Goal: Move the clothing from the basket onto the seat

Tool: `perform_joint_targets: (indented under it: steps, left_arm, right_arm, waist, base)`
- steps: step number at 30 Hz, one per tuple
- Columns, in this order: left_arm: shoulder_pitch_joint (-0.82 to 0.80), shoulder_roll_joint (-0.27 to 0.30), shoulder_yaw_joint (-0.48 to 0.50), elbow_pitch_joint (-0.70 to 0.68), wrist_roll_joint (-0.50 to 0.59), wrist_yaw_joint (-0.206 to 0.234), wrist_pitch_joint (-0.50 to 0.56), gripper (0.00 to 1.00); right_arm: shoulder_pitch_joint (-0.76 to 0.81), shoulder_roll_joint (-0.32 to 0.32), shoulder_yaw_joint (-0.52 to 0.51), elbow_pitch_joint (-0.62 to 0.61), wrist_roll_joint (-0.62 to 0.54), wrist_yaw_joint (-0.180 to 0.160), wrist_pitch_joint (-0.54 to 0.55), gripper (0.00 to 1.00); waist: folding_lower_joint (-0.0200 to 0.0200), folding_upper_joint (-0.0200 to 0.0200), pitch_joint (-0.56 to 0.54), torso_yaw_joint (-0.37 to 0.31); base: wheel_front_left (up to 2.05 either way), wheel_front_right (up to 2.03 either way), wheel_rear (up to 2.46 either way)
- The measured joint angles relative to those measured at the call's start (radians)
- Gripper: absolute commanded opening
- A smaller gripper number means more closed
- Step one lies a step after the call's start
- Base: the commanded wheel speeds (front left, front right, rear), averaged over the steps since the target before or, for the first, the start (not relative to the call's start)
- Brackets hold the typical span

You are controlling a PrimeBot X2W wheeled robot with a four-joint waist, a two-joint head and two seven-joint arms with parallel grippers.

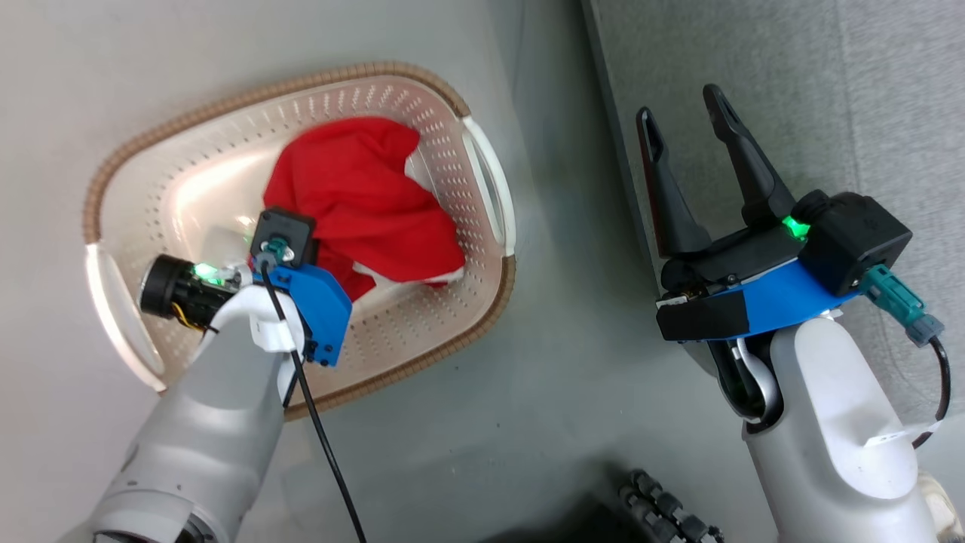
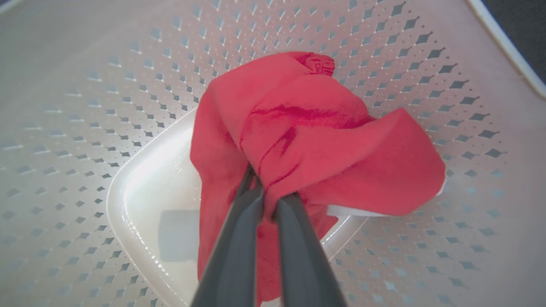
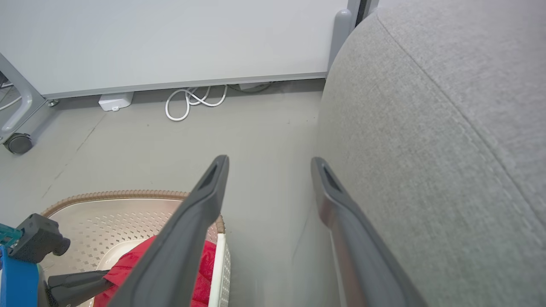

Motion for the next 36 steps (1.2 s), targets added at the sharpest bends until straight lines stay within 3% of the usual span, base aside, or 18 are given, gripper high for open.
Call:
perform_joint_targets:
  steps: [19,36]
  left_arm:
    - [0.228,-0.06,-0.066,-0.086,-0.046,-0.089,-0.044,0.0]
    - [0.287,-0.066,-0.272,-0.381,-0.222,-0.091,-0.047,0.0]
  right_arm:
    - [0.167,0.001,-0.019,0.129,-0.044,0.0,0.065,1.0]
    - [0.35,0.001,-0.036,0.107,-0.042,0.0,0.146,1.0]
  waist:
    - [-0.0002,0.0001,-0.478,0.104]
    - [-0.0004,0.0001,-0.836,0.233]
  base:
    - [0.0,0.0,0.0]
    - [0.0,0.0,0.0]
